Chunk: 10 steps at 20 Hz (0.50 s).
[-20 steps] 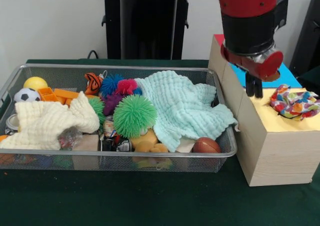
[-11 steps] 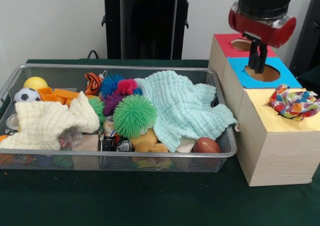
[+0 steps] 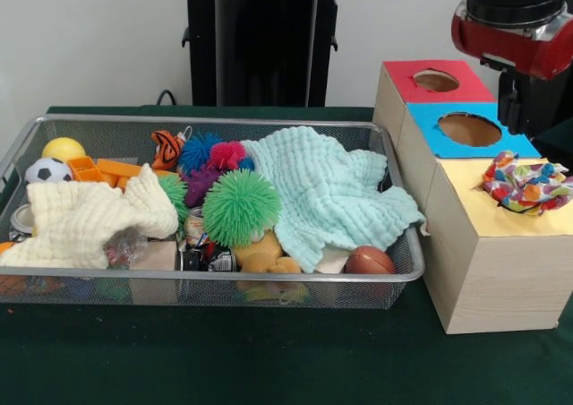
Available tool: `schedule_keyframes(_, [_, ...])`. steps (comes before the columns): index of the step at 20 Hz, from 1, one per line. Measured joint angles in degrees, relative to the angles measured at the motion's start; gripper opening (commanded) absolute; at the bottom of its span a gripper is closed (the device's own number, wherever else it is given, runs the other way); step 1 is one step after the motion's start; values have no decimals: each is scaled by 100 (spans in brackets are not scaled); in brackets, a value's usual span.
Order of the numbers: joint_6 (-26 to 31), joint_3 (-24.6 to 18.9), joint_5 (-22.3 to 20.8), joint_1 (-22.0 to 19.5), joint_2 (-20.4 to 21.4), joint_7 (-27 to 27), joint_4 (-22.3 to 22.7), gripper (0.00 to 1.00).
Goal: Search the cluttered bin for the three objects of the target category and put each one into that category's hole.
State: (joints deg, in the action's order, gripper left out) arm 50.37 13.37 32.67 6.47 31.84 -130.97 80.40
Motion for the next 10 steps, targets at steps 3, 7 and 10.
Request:
schedule_keyframes(3, [-13, -1, 8, 12, -83, 0, -9, 0])
schedule_keyframes(7, [-44, -1, 7, 12, -180, 0, -8, 0])
schedule_keyframes(10, [-202, -1, 8, 11, -278, 0, -9, 0])
